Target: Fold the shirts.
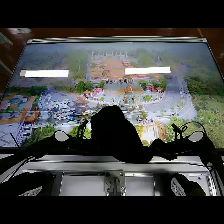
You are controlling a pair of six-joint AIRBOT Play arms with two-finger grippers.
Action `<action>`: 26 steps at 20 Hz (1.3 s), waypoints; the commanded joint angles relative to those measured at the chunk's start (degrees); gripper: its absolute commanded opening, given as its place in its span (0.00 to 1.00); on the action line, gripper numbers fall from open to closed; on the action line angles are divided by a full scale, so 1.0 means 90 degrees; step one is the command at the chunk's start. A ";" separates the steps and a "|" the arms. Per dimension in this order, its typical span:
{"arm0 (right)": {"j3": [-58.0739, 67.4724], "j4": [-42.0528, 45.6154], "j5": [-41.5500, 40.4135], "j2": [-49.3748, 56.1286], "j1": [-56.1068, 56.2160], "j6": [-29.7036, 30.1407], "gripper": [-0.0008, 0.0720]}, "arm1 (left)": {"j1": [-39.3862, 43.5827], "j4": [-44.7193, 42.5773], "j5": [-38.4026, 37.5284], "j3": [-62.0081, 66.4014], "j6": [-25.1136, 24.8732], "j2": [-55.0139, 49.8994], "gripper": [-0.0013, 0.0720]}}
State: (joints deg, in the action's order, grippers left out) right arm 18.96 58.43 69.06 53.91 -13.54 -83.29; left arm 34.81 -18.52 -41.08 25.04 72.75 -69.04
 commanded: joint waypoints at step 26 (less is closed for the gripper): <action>0.9894 0.2628 0.0107 -0.2052 0.0602 -0.0529 0.10 | -0.1010 -0.8641 -0.5013 1.0431 0.2664 0.3415 0.07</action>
State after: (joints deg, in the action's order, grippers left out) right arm 104.01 72.01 63.16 35.66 -8.14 -85.14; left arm 25.82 -88.16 -76.25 117.14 97.06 -39.35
